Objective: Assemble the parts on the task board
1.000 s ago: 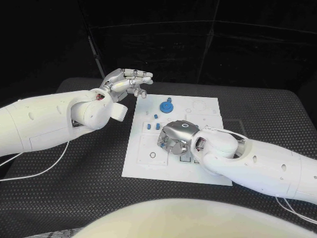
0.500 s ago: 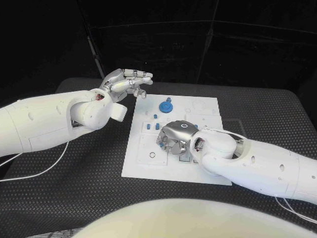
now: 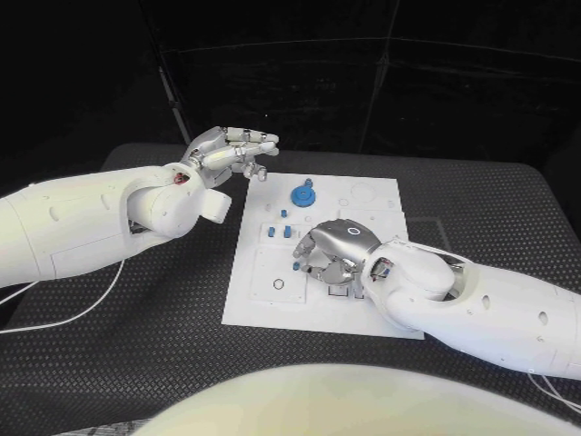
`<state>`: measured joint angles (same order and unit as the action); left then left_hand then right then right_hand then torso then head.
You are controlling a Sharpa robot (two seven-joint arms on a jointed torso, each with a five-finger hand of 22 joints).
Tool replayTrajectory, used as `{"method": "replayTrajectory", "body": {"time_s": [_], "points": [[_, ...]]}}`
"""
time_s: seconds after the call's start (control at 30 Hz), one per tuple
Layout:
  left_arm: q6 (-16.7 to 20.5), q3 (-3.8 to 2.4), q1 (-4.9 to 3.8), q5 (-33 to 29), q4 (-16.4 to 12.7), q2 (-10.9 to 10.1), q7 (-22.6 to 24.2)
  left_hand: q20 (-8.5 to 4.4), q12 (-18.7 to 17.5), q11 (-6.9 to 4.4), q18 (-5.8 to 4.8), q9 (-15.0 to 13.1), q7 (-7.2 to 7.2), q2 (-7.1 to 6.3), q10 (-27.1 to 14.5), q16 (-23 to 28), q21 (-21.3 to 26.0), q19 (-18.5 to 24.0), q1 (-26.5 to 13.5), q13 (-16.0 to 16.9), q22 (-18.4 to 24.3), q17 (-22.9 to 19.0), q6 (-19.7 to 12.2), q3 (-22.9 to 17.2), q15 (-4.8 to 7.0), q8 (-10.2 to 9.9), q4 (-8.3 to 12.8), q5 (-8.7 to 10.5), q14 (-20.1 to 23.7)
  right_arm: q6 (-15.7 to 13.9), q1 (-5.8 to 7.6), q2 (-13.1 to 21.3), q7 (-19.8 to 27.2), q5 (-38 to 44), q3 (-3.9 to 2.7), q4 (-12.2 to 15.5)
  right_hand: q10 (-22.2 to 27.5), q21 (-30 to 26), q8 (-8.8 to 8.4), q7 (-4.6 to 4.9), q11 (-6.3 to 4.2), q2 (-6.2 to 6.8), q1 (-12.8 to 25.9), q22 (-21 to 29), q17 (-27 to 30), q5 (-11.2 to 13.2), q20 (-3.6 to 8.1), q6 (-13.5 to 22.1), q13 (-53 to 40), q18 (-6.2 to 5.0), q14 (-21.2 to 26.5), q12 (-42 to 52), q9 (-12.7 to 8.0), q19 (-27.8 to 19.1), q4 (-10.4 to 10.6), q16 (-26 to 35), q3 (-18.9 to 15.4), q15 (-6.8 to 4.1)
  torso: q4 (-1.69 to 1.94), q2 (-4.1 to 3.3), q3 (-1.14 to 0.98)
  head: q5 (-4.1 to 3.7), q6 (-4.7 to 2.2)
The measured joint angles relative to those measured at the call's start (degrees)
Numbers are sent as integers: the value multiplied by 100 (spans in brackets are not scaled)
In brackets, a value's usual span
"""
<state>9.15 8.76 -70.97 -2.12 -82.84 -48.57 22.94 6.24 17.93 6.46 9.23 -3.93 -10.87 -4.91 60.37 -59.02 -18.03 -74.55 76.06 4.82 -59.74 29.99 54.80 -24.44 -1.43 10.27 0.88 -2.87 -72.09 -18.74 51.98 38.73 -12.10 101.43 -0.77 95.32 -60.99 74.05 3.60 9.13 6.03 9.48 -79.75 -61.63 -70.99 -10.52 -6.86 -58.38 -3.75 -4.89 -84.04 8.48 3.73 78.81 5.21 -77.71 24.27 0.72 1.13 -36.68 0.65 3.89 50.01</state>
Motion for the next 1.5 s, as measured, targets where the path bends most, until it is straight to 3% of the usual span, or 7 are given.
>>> {"method": "replayTrajectory", "body": {"time_s": [0.13, 0.47, 0.63, 0.9, 0.97, 1.0, 1.5], "points": [[-14, 1, 1, 0, 2, -8, -6, 0, 0, -1, 0, 0, 3, 0, 1, 0, 0, 0, 0, 0, 0, -5, -3, 0, 21, 0, 0, 0, 22, -272, -15, 298, -34, -51, -56, 182, 14, -25, 0, 20, -14, 0, 0, 18, 6, 0, 0, 20, 0, 0, 0, 0, 0, 0, 0, 0, 0, 0, -8, 8, 0, -28, 0], [-44, 1, 2, 0, 8, -11, -14, 0, 0, -1, 0, 0, 3, 0, 1, 0, 0, 0, 0, 0, 0, -5, -3, 0, 21, 0, 0, 0, 22, -582, -1, 684, -132, -307, -531, 342, 63, -67, 0, -2, -18, 22, 22, 107, 68, 0, 20, 48, 1, 1, 0, 34, 0, -61, -13, 38, -17, 0, -12, 9, 2, -124, 1], [-59, 3, 3, 0, 4, -12, -19, 0, 0, -1, 0, 0, 2, 0, 1, 0, 0, 0, 0, 0, 0, -5, -2, 0, 21, 0, 0, 0, 22, -490, 5, 907, -197, -410, -678, 320, 228, -104, 0, -22, -1, 46, 46, 141, 76, 0, 8, 165, 1, 0, 0, 62, 0, -73, -11, 38, -115, 0, -7, 6, 4, -170, -5], [-74, 3, 3, 0, 3, -15, -25, 0, 0, -1, 0, 0, 2, 0, 1, 0, 0, 0, 0, -1, -1, -4, -3, 0, 21, 0, 0, 0, 22, -89, 15, 1035, -245, -420, -732, 106, 463, -190, 0, -95, 12, 85, 7, 259, 166, 0, 2, 279, -4, 0, 0, 144, 0, -123, -33, 67, -362, 0, -2, -3, 7, -203, -24], [-78, 3, 3, 0, 4, -13, -26, 0, 0, -1, 0, 0, 3, 0, 1, 0, 0, 0, 0, -1, -1, -5, -2, 0, 21, 0, 0, 0, 22, 35, 16, 1030, -255, -406, -738, 60, 483, -218, 0, -94, 29, 85, 7, 271, 173, 0, 2, 279, -4, -8, 0, 152, 0, -123, -33, 67, -393, 0, 3, -5, 9, -208, -24], [-79, 3, 3, 0, 4, -13, -26, 0, 0, -1, 0, 0, 2, 0, 1, 0, 0, 0, 0, -1, -1, -4, -2, 0, 21, 0, 0, 0, 22, 95, 17, 1024, -259, -399, -740, 41, 501, -218, 0, -95, 10, 85, 7, 274, 174, 0, -11, 279, -4, -91, 0, 167, 0, -136, -38, 72, -404, 0, 5, -7, 10, -208, -24], [-95, 4, 2, 0, 14, -8, -35, 20, 27, -1, 0, 0, 2, 19, 1, 0, 21, 20, -19, 4, 20, -12, -2, 33, 20, 0, -1, 0, 22, 857, 19, 918, -337, -316, -743, -156, 423, -218, 0, -43, -39, 23, -55, 266, 158, 0, -20, 228, -21, -91, 0, 420, 25, -144, -23, 89, -514, -1, 1, -7, 10, -185, 0]]}}
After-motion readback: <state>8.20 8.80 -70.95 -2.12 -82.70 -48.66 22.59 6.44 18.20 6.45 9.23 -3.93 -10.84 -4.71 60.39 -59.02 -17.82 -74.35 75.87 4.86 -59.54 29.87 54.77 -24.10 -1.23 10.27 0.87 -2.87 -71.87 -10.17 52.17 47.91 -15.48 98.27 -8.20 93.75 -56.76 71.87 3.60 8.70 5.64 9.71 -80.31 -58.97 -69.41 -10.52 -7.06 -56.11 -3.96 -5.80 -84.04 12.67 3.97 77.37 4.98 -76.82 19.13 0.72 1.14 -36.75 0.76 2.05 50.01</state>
